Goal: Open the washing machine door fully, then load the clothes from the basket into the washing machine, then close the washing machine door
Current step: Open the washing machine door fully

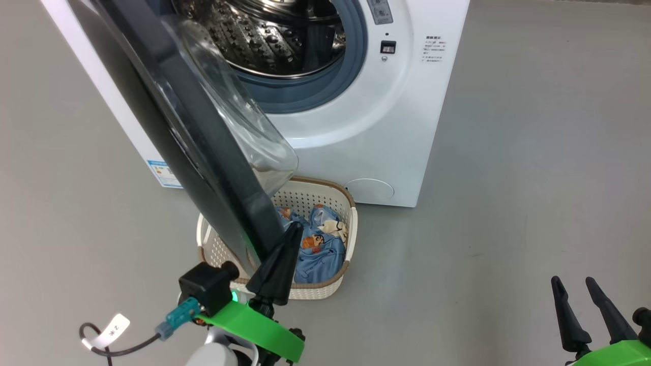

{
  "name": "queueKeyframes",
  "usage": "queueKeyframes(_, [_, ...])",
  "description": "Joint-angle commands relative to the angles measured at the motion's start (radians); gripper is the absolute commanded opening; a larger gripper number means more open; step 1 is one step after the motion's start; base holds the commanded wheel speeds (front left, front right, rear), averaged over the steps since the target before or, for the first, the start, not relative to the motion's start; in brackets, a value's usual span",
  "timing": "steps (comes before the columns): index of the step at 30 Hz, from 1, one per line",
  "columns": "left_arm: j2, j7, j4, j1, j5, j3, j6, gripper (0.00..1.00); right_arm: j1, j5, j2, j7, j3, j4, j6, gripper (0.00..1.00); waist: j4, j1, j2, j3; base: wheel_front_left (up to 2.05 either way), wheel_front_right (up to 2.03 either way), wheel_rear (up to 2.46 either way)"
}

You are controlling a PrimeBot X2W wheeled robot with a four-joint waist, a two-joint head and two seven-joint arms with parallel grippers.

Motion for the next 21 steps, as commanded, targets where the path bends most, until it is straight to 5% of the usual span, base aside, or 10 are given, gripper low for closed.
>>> queueKeyframes(1, [0.049, -0.006, -0.001, -0.011, 0.004, 0.091, 0.032, 0.0, -0.022, -0.014, -0.019, -0.012, 0.017, -0.025, 0.003, 1.0, 0.003, 0.0, 0.0, 0.0, 0.0, 0.0, 0.0])
queueKeyframes(21, [0.049, -0.006, -0.048, 0.081, 0.062, 0.143, 0.081, 0.0, -0.018, -0.012, -0.019, -0.012, 0.015, -0.026, 0.003, 1.0, 0.024, 0.0, 0.0, 0.0, 0.0, 0.0, 0.0])
